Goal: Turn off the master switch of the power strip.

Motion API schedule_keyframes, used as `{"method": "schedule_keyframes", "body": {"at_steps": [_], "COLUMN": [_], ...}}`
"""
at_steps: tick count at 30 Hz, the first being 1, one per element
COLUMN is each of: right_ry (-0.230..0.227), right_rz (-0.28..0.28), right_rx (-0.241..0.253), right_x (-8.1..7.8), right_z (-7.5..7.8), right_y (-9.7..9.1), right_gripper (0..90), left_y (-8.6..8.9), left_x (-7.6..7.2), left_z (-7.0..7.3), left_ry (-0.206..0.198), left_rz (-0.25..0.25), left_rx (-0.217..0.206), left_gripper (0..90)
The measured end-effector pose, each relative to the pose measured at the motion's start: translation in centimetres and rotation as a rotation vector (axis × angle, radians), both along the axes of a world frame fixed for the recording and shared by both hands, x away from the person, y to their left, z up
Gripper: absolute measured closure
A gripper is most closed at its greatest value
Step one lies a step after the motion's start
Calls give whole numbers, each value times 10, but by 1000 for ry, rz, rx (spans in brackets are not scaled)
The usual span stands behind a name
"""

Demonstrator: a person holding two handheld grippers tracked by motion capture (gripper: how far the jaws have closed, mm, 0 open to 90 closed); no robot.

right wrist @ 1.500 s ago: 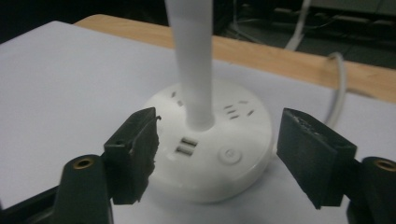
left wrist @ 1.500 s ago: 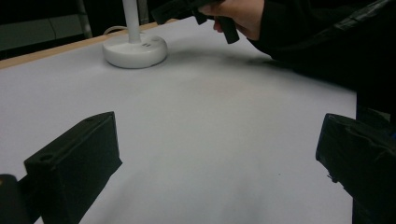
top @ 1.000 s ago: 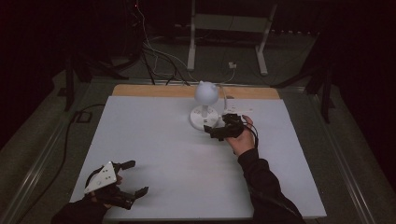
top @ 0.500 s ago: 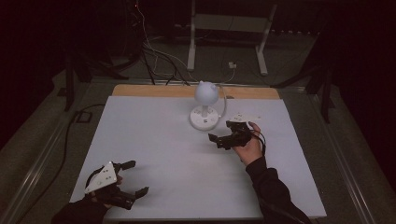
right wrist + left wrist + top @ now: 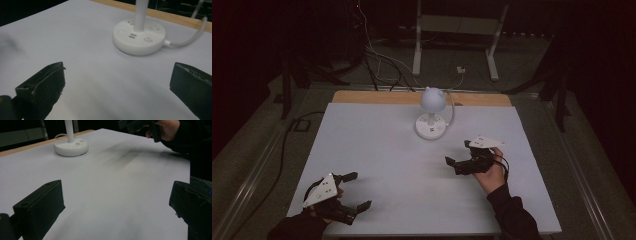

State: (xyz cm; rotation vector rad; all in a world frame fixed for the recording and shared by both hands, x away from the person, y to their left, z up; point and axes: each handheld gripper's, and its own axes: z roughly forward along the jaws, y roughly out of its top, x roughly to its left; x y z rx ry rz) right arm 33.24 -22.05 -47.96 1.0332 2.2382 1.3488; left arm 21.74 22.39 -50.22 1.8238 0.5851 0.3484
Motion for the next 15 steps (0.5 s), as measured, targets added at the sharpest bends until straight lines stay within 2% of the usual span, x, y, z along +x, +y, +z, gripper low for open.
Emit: {"method": "schedule_keyframes", "body": {"at_steps": [7,15], "right_ry": [2,15], "right_rz": [-16,-8], "right_rx": [-12,-20], "right_x": [-22,-46], "right_z": [-7,-18], "right_y": [-19,-32], "right_gripper": [0,0], "left_y": [0,-1], "left_x": [0,0], "left_z": [0,0], "left_ry": [0,-2], "left_rz": [0,-3], "left_rx": [2,5], "left_gripper": [3,2]}}
